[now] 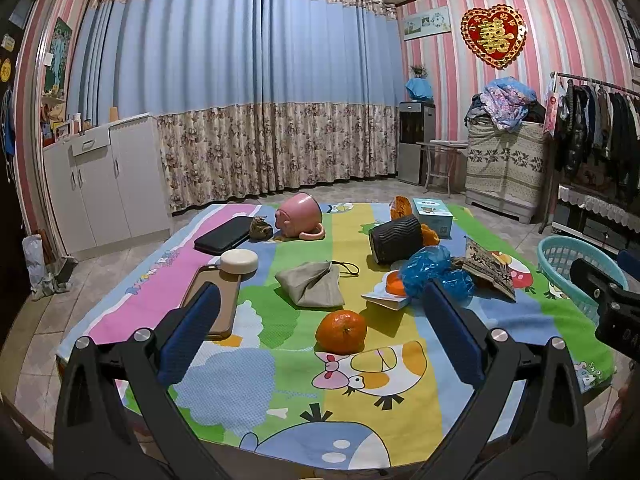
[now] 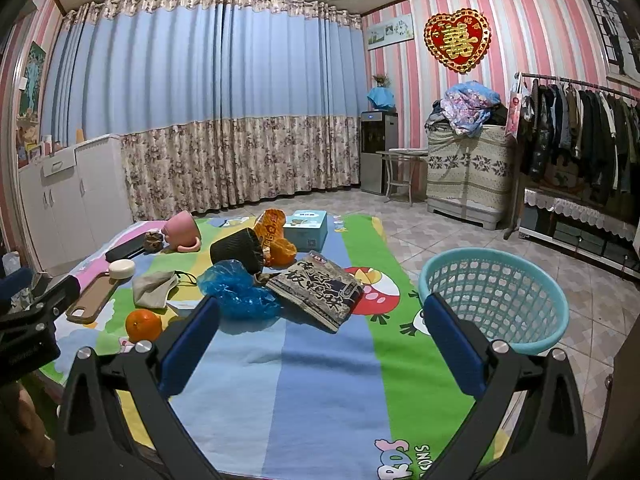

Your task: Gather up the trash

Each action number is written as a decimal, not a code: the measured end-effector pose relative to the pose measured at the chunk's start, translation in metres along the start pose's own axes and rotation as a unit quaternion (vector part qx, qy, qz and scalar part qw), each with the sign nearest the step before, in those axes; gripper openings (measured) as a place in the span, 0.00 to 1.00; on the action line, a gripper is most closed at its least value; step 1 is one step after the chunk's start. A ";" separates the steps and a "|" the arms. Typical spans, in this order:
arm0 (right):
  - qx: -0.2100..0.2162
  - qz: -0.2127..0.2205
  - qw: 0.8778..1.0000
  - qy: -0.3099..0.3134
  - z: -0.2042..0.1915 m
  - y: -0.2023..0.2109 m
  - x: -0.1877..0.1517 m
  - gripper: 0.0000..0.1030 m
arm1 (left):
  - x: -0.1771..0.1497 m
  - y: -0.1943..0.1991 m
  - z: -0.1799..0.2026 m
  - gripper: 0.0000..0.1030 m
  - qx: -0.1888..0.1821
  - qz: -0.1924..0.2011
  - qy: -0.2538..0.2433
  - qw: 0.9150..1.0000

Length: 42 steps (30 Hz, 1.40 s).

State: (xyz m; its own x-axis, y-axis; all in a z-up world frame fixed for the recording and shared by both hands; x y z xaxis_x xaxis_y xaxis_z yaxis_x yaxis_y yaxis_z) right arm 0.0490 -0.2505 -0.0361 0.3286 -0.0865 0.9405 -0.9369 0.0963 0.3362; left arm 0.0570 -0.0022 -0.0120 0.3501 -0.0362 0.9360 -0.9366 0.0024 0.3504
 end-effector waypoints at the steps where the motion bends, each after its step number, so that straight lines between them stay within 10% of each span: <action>1: 0.000 0.000 1.000 0.000 0.000 0.000 0.000 0.96 | 0.000 0.000 -0.001 0.95 -0.001 0.000 0.000 1.000; 42: 0.000 0.000 1.000 0.005 0.000 -0.001 -0.003 0.96 | 0.000 0.000 -0.003 0.95 0.003 0.004 -0.002 1.000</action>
State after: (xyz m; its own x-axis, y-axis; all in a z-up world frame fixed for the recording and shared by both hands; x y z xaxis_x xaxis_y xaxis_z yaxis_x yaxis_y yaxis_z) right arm 0.0489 -0.2499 -0.0389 0.3292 -0.0768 0.9411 -0.9371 0.0963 0.3356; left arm 0.0567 0.0007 -0.0116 0.3427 -0.0410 0.9386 -0.9394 -0.0024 0.3429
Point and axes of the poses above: each gripper's, at about its wrist camera, not at the fingertips, and y roughly against the way its jaws point, z to its right, x to its top, the point moved 7 cm from there along -y, roughly the way its jaws point
